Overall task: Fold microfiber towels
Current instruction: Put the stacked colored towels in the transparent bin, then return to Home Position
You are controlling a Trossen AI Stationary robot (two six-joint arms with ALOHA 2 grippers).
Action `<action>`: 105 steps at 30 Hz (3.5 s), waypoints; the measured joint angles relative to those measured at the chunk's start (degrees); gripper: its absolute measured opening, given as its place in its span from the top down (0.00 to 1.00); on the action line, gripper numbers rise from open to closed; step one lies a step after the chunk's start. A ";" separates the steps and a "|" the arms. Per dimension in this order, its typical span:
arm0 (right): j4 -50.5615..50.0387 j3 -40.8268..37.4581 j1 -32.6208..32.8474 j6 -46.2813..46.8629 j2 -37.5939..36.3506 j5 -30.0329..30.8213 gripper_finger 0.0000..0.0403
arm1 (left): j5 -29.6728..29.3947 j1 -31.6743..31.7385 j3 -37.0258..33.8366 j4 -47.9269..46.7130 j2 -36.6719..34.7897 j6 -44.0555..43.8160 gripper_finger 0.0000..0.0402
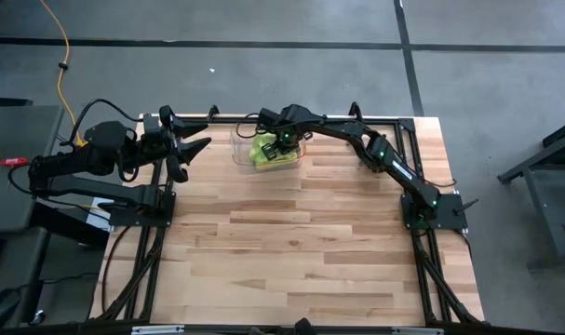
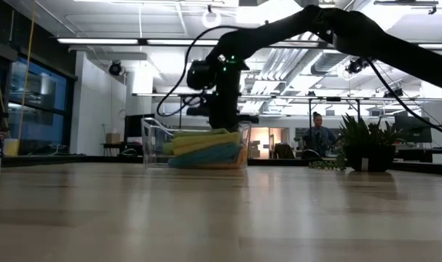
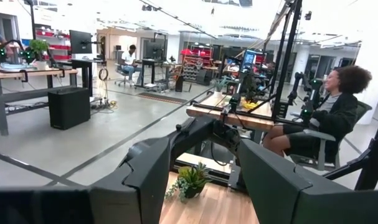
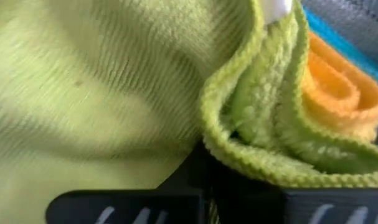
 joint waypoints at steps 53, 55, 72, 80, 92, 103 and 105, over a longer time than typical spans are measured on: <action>62.54 -81.59 13.14 -31.82 -88.95 -9.58 1.00 | 5.98 -4.05 -11.01 7.62 2.17 1.34 0.98; 62.51 -81.59 13.62 -30.70 -88.84 -9.69 1.00 | 6.90 -4.28 -17.00 12.38 -0.01 0.12 0.99; 62.10 -81.59 13.66 -16.53 -89.00 -9.38 1.00 | 10.29 -4.24 -43.52 13.85 -34.27 -4.95 1.00; 62.12 -81.57 13.66 -11.20 -89.00 -11.95 1.00 | 10.86 -4.09 -52.62 17.54 -37.38 -8.29 1.00; 57.02 -81.57 15.06 -11.64 -90.08 -12.99 1.00 | 9.68 -2.50 -54.59 13.66 -35.65 -13.52 1.00; 66.71 -107.32 18.51 -9.18 -116.32 -12.84 1.00 | 9.60 -2.54 -54.60 13.92 -35.41 -13.53 1.00; 68.13 -113.02 18.89 -10.06 -123.12 -12.77 1.00 | 9.60 -2.54 -54.60 13.92 -35.41 -13.53 1.00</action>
